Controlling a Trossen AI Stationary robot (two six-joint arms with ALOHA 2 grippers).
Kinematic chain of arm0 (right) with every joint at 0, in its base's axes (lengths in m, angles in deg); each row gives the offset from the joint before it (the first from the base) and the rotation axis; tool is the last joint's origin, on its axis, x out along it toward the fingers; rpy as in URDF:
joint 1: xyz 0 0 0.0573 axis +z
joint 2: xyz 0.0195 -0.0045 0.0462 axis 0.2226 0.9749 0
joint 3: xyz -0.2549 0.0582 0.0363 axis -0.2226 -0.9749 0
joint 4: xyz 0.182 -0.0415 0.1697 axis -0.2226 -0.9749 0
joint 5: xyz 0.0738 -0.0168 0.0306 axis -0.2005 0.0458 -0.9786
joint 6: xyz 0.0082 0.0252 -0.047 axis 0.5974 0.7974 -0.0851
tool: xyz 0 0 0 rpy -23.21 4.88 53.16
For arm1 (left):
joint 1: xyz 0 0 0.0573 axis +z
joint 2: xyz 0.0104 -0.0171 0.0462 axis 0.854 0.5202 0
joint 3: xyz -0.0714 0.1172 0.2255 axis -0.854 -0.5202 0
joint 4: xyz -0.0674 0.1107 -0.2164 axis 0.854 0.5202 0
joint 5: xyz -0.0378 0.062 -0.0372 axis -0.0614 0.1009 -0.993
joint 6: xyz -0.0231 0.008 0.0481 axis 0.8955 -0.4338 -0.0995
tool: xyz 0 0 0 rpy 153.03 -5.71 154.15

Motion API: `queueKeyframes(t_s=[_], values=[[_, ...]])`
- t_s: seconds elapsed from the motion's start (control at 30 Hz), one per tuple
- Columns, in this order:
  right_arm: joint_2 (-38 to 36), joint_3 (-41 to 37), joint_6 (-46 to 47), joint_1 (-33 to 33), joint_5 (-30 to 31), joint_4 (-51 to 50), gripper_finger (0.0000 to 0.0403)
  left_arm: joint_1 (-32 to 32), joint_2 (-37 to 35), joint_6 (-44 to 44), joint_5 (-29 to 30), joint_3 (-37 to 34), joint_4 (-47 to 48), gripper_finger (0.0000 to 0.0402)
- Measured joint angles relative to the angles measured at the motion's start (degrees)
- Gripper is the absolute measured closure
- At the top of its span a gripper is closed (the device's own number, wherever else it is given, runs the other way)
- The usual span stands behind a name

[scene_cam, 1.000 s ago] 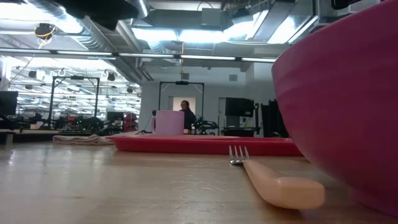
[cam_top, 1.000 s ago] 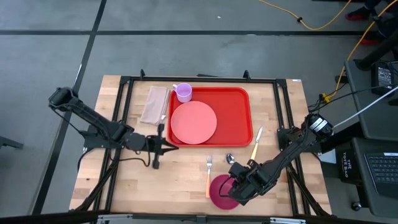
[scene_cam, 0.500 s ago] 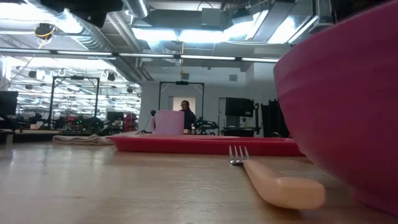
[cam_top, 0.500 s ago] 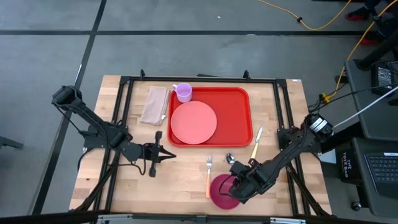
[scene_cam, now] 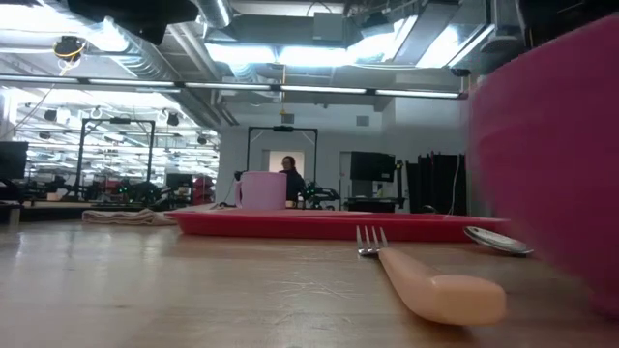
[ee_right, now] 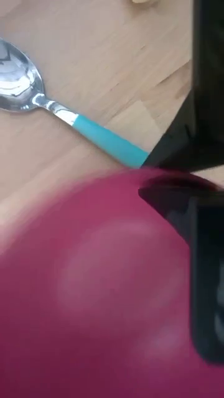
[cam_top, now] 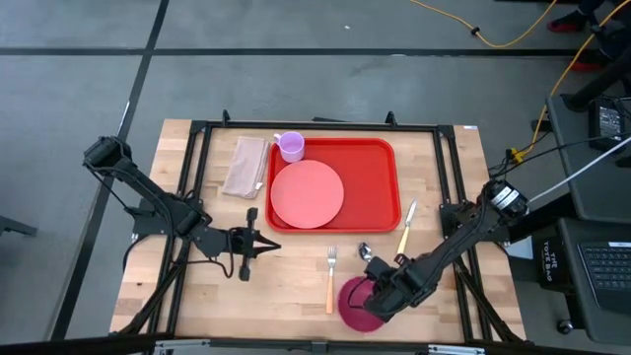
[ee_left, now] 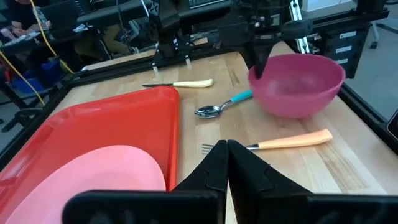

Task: Set up tray
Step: Put the pink bowl on the pink plate on the red tray

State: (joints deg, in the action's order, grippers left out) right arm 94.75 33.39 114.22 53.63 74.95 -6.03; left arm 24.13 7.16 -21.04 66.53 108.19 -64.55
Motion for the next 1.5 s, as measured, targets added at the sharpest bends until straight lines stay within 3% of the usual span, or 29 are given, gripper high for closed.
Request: queueKeyframes(t_s=[0.07, 0.37, 0.7, 0.8, 0.97, 1.33, 1.5], values=[[-0.44, 0.02, 0.3, -0.16, -0.25, 0.43, 0.0389, 0.0, 0.0, 0.0, 0.0, 0.0, 0.02, 0.0397], [-5.38, 0.02, 0.21, -0.98, -0.01, 1.7, 0.0391, 0.0, 0.0, -0.27, -0.02, 0.0, -0.3, 0.04], [-12.3, 0.07, -5.31, -5.06, 5.29, -2.72, 0.0391, 0.0, 0.0, -2.29, 0.2, 0.0, -3.66, 0.04], [-12.8, 0.07, -9.14, -8.4, 5.79, -5.11, 0.0391, 0.0, 0.0, -3.69, 0.84, 0.0, -4.5, 0.0398], [-13.65, 0.07, -17.97, -15.21, 1.53, -4.38, 0.0391, 0.16, 1.53, -3.28, 5.64, 0.94, -5.9, 0.0401], [-15.21, 0.07, -37.95, -31.31, -2.26, -4.1, 0.0391, 2.09, 14.23, -12.72, 5.5, 17.47, 6.49, 0.04], [-15.23, 0.07, -44.37, -36.74, -5.7, -4.06, 0.0391, 2.16, 17.61, -15.78, 5.47, 21.19, 8.39, 0.0392]])
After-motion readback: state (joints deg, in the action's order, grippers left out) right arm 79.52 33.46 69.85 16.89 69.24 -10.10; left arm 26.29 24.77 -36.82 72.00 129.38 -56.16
